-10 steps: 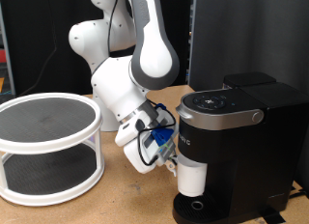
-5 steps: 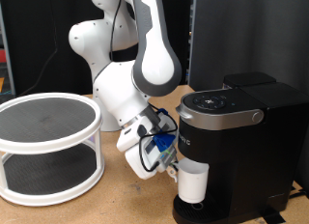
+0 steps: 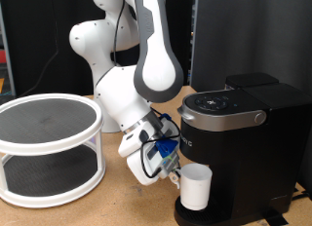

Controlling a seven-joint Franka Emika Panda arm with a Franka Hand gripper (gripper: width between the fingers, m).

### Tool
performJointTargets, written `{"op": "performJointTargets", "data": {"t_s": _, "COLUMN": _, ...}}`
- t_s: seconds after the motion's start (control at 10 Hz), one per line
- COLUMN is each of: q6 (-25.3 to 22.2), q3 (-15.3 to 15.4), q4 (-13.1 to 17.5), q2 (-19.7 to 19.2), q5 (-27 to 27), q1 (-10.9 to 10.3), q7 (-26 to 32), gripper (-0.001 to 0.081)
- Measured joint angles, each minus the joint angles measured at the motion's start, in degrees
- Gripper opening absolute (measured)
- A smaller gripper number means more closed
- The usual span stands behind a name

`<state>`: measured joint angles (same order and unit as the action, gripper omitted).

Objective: Make a cup of coffee with the keurig machine

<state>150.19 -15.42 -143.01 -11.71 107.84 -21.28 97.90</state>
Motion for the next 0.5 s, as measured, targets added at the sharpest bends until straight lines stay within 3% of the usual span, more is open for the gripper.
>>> {"op": "performJointTargets", "data": {"t_s": 0.1, "q6": -0.3, "q3": 0.0, "q4": 0.0, "q2": -0.1, "q5": 0.1, "q1": 0.0, "q7": 0.2, "gripper": 0.0073}}
{"op": "performJointTargets", "data": {"t_s": 0.2, "q6": -0.7, "q3": 0.0, "q4": 0.0, "q2": -0.1, "q5": 0.2, "q1": 0.0, "q7": 0.5, "gripper": 0.0162}}
{"op": "performJointTargets", "data": {"t_s": 0.3, "q6": -1.3, "q3": 0.0, "q4": 0.0, "q2": -0.1, "q5": 0.2, "q1": 0.1, "q7": 0.6, "gripper": 0.0162}}
{"op": "performJointTargets", "data": {"t_s": 0.5, "q6": -2.6, "q3": -0.3, "q4": -0.6, "q2": 0.2, "q5": -0.2, "q1": 0.3, "q7": 0.7, "gripper": 0.0438}}
